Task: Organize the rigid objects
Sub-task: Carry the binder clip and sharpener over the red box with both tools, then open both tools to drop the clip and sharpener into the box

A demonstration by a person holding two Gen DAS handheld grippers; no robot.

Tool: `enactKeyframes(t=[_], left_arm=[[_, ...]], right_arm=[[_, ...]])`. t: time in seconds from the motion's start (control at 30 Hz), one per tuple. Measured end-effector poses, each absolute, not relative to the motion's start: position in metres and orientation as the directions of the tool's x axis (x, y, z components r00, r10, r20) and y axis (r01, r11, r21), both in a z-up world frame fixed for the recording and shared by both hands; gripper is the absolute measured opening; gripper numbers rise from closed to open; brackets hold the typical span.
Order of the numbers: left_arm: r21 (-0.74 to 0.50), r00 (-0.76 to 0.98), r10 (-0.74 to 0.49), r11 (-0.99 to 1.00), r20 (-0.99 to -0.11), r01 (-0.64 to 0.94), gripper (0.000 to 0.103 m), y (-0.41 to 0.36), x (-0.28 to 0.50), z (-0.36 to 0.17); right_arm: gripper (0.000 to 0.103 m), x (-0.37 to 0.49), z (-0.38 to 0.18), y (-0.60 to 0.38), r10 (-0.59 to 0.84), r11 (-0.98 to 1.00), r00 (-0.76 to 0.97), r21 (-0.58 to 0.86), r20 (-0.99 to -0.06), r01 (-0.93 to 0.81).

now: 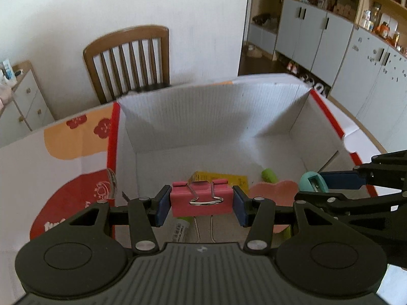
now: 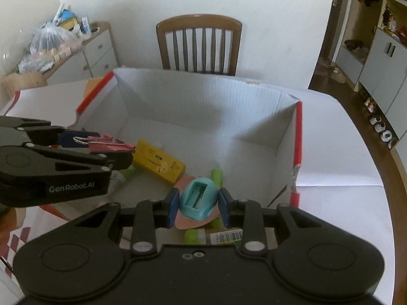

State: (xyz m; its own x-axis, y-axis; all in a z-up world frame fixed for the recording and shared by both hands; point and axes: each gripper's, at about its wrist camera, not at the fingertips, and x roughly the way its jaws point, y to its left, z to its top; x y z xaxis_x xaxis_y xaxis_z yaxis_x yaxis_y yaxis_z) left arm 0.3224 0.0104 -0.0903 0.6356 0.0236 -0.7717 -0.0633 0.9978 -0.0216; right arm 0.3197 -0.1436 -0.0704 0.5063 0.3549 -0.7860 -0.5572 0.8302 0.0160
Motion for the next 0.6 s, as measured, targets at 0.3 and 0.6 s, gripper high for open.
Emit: enactKeyframes(t=[0.3,0.6], left_arm=[[0.007,0.555,0.023,0.999,-0.831,-0.032,0.05,0.005,0.34,-0.108],[0.012,0.476,0.021,1.0,-0.879,-0.022,0.05,0.004,0.353,-0.125]], right_arm=[[0.032,0.332,-0.086,-0.133,0.337,0.811,0.465,0.002,-0.819,-0.585],[0.03,0.336,-0.094,-0.128,0.314,0.794,0.435,-0.017,-0.844,-0.608]])
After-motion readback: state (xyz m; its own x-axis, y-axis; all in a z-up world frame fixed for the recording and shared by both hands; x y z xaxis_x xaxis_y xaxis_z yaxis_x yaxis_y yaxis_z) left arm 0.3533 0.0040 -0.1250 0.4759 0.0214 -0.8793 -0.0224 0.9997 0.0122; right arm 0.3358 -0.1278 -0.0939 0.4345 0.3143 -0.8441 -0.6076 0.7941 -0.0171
